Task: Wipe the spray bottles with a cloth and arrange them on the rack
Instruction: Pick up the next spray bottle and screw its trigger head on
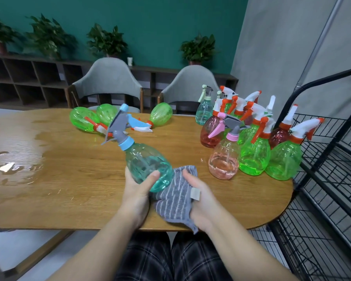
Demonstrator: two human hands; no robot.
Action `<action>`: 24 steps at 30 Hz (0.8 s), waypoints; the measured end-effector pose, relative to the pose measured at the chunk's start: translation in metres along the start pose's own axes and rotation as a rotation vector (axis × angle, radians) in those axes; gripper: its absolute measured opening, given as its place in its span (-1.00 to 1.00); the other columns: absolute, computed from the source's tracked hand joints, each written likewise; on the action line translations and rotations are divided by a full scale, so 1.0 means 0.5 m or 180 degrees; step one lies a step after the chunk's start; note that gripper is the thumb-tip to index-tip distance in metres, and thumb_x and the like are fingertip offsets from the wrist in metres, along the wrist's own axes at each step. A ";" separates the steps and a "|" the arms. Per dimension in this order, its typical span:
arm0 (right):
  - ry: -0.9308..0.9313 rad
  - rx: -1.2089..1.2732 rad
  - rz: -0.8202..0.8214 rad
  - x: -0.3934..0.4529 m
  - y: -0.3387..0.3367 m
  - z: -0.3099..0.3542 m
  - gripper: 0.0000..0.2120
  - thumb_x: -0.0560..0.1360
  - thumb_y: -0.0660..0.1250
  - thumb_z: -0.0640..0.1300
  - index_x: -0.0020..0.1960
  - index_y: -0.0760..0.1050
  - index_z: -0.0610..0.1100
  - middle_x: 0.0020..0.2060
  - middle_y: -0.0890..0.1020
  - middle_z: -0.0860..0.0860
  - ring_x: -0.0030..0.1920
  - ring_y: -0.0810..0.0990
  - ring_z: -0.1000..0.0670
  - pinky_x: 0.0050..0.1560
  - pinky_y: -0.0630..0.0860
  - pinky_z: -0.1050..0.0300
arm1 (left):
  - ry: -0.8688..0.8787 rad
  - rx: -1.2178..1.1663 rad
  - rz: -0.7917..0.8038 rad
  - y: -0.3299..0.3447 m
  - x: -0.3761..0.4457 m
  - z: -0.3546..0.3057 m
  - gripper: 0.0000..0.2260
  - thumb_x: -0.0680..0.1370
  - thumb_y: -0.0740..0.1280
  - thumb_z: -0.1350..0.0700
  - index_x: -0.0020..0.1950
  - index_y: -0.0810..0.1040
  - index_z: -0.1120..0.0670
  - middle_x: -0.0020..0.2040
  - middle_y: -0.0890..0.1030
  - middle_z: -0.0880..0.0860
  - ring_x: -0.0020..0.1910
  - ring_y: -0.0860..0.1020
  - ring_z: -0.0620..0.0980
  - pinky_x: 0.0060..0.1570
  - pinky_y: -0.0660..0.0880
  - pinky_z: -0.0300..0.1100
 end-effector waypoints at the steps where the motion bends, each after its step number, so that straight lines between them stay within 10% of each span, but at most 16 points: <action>1: -0.0055 0.0111 -0.0089 0.000 -0.012 0.001 -0.61 0.56 0.23 0.02 0.16 0.54 -0.28 -0.06 0.68 -0.24 -0.11 0.66 -0.18 -0.10 0.55 -0.04 | 0.0052 0.0113 -0.0011 0.000 0.000 -0.002 -0.32 0.13 0.58 0.10 0.18 0.42 -0.12 0.05 0.68 0.00 0.07 0.63 0.03 0.05 0.56 -0.08; 11: -0.0803 0.1368 -0.0388 0.008 -0.034 0.059 -0.65 0.52 0.22 -0.03 0.15 0.55 -0.26 0.04 0.65 -0.23 0.05 0.58 -0.23 0.24 0.42 -0.18 | -0.0043 0.0129 0.0137 0.008 -0.005 -0.001 -0.34 0.14 0.54 0.03 0.22 0.47 -0.02 0.05 0.68 0.11 0.02 0.65 0.10 0.04 0.56 0.02; 14: -0.1181 0.1179 -0.0358 -0.004 0.004 0.098 -0.78 0.55 0.22 -0.10 -0.02 0.56 -0.22 -0.20 0.69 -0.11 -0.20 0.64 -0.08 -0.02 0.54 0.01 | -0.0120 0.0197 0.0145 0.010 -0.008 -0.001 -0.34 0.16 0.53 -0.02 0.24 0.48 0.00 0.09 0.66 0.14 0.05 0.64 0.13 0.09 0.56 0.06; 19: -0.2060 -0.0789 -0.0449 -0.021 0.095 0.163 -0.79 0.60 0.20 -0.10 0.17 0.53 -0.07 0.11 0.62 0.04 0.13 0.56 0.10 0.32 0.41 0.03 | -0.0173 0.0523 0.0166 0.006 -0.009 0.005 -0.37 0.21 0.52 -0.11 0.25 0.50 0.00 0.14 0.65 0.17 0.11 0.63 0.17 0.19 0.51 0.15; 22: -0.3125 -0.2225 -0.0226 -0.051 0.180 0.209 -0.58 0.63 0.15 -0.13 0.48 0.21 0.00 0.43 0.28 0.13 0.39 0.23 0.28 0.45 0.11 0.31 | -0.0138 0.0874 0.0275 0.008 -0.009 0.008 -0.36 0.21 0.52 -0.15 0.26 0.50 -0.05 0.13 0.67 0.10 0.13 0.63 0.14 0.23 0.49 0.19; 24: -0.3744 -0.3044 -0.0077 -0.062 0.237 0.225 -0.51 0.60 0.13 -0.11 0.47 0.10 0.14 0.52 0.09 0.10 0.51 -0.04 0.18 0.50 -0.07 0.13 | -0.0077 0.1016 0.0294 0.011 -0.011 0.004 -0.34 0.19 0.51 -0.16 0.27 0.48 -0.08 0.12 0.68 0.06 0.13 0.63 0.11 0.24 0.49 0.17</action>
Point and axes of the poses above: each hand's wrist, its own x-axis towards the middle knuckle, its own y-axis out of the palm, z = x × y, the point moved 9 cm from there along x, towards the middle knuckle
